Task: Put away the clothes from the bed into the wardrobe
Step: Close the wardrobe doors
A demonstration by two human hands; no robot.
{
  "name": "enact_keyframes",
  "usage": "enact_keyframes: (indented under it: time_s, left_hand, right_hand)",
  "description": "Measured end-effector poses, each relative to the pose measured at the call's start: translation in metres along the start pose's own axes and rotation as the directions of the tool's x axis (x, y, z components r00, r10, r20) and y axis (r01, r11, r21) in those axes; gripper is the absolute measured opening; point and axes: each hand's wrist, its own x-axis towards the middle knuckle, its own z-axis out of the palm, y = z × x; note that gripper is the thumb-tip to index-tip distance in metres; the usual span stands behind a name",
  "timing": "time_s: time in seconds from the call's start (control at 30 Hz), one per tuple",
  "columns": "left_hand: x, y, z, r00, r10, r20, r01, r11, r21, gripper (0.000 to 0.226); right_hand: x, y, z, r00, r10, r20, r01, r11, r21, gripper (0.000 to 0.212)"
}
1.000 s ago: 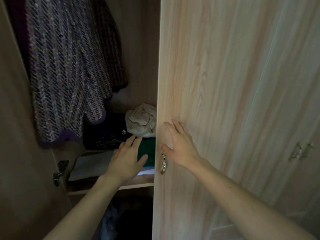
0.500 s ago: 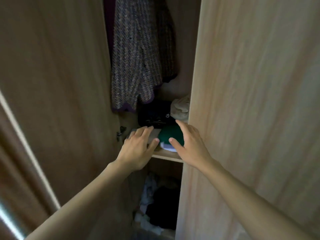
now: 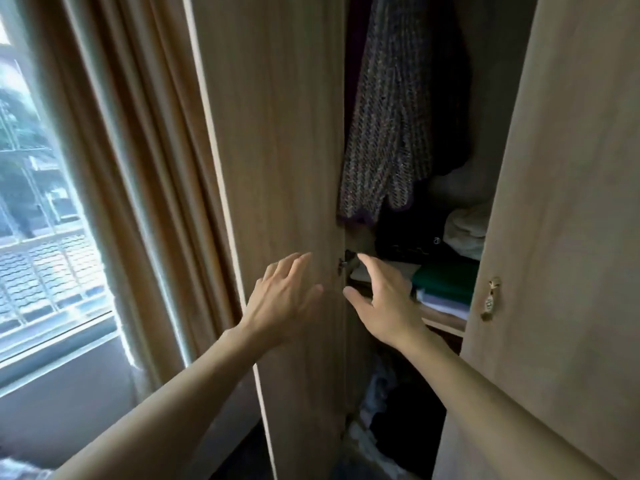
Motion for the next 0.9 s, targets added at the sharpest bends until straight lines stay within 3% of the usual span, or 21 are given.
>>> enact_keyframes:
  time_s: [0.2, 0.5, 0.73, 0.9]
  left_hand:
    - [-0.001, -0.065, -0.022, 0.998, -0.011, -0.066, 0.009, 1.0, -0.02, 0.07]
    - [0.043, -0.151, -0.056, 0.976, 0.1, -0.191, -0.13, 0.98, -0.151, 0.075]
    - [0.071, -0.158, -0.058, 0.947, 0.179, -0.265, -0.264, 0.906, -0.331, 0.074]
    - [0.075, -0.165, -0.051, 0.909, 0.225, -0.351, -0.343, 0.881, -0.325, 0.071]
  right_hand:
    - [0.02, -0.041, 0.038, 0.999, -0.017, 0.039, 0.018, 1.0, -0.021, 0.067]
    - [0.057, -0.102, 0.088, 0.999, 0.03, -0.016, -0.032, 0.992, -0.118, 0.067]
    - [0.063, -0.107, 0.1, 0.993, 0.116, -0.033, -0.12, 0.971, -0.209, 0.066]
    - [0.077, -0.108, 0.091, 0.988, 0.133, -0.077, -0.146, 0.969, -0.201, 0.066]
